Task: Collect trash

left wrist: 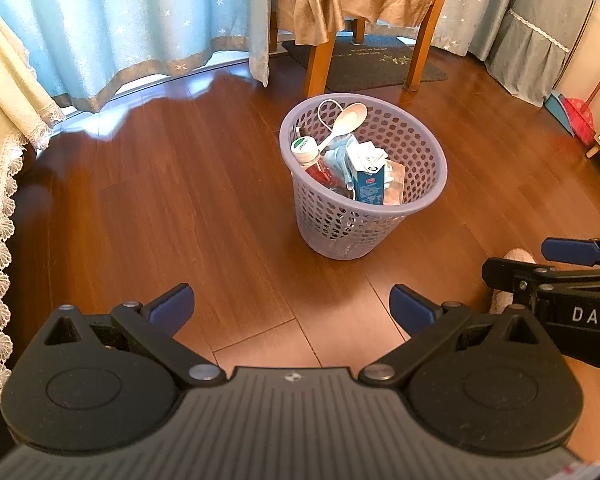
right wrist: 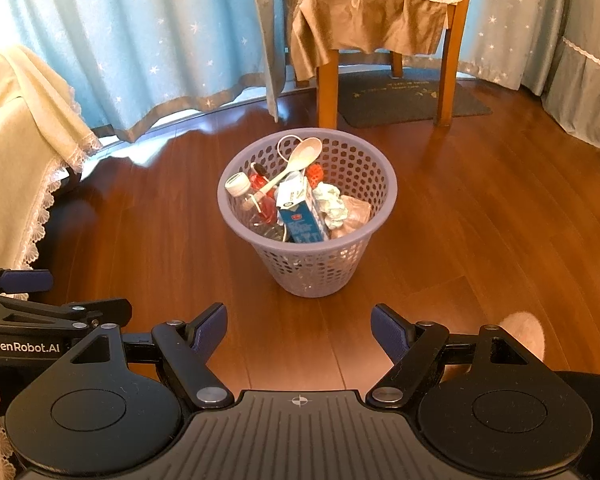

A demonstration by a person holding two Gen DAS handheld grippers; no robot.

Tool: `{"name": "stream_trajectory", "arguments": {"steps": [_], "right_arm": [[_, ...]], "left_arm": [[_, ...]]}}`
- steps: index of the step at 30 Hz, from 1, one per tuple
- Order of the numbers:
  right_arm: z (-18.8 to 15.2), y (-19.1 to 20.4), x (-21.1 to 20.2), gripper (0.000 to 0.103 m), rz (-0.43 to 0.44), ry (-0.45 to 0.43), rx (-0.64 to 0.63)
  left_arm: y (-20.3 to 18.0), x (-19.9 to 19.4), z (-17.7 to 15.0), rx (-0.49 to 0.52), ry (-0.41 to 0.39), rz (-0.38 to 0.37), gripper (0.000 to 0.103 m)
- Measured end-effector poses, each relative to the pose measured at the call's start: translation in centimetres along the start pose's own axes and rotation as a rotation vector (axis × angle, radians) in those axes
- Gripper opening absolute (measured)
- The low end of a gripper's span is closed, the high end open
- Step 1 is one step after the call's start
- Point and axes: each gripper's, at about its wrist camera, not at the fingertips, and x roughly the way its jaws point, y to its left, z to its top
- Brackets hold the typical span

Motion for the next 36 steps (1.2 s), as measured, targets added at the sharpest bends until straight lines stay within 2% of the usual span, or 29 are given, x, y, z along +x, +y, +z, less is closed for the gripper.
{"name": "stream_trajectory", "arguments": {"steps": [36], "right_arm": [[-0.24, 0.15, 0.1, 0.076, -0.006, 0.005, -0.005]], "left_arm": [[0.34, -0.14, 0.16, -0.013, -0.007, -0.004, 0.102]]}}
